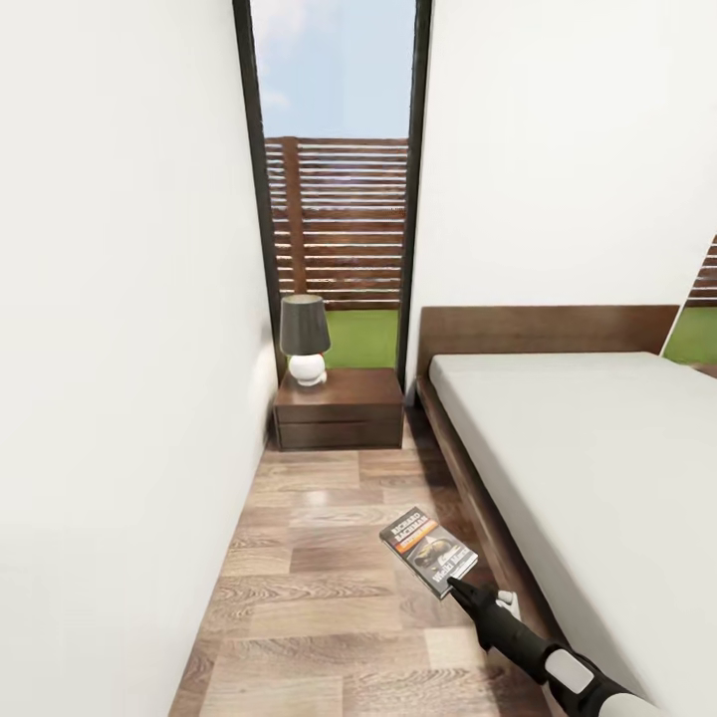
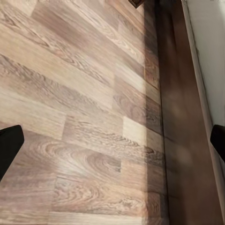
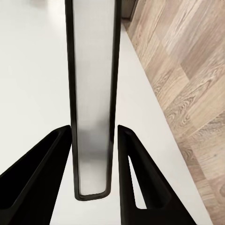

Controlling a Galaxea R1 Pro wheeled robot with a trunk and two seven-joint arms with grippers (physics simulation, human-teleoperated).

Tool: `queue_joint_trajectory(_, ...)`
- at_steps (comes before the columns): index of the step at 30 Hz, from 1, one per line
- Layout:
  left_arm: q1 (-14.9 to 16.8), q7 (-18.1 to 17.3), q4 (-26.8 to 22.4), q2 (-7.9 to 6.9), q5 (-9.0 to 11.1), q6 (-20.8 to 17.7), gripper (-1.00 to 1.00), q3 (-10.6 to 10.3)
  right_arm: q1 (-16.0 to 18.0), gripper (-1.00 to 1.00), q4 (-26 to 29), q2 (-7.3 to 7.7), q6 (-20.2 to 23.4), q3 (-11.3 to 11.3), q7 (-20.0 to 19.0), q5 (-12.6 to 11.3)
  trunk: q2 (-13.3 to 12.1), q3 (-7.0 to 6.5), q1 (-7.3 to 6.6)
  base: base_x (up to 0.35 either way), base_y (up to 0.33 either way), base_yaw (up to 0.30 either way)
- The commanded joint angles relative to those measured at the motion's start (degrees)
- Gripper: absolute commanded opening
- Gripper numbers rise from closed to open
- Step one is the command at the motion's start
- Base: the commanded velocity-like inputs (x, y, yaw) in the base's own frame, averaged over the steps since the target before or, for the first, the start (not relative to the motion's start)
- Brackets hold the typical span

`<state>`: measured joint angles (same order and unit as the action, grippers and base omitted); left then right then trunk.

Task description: In the bedroom, move the book from the bed onto either nightstand, and place the two sandals side by side next to the bed.

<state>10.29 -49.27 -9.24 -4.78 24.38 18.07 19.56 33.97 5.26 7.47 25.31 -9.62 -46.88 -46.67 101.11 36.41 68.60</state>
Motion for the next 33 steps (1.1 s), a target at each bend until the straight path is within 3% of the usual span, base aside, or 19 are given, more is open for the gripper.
queue_joint_trajectory(1,0.05,-0.14,0.10,-0.03,0.32,0.30,1.00,-0.22,0.04,-1.00,0.01,0.00,0.56,-0.70,-0.07,-0.04,0.03,0.05,0.01,0.185,0.000,0.000)
queue_joint_trajectory(33,0.05,0.09,0.10,0.03,0.32,0.30,1.00,-0.22,0.04,-1.00,0.01,-0.04,0.53,-0.66,-0.23,-0.09,0.03,0.05,0.01,0.185,0.000,0.000)
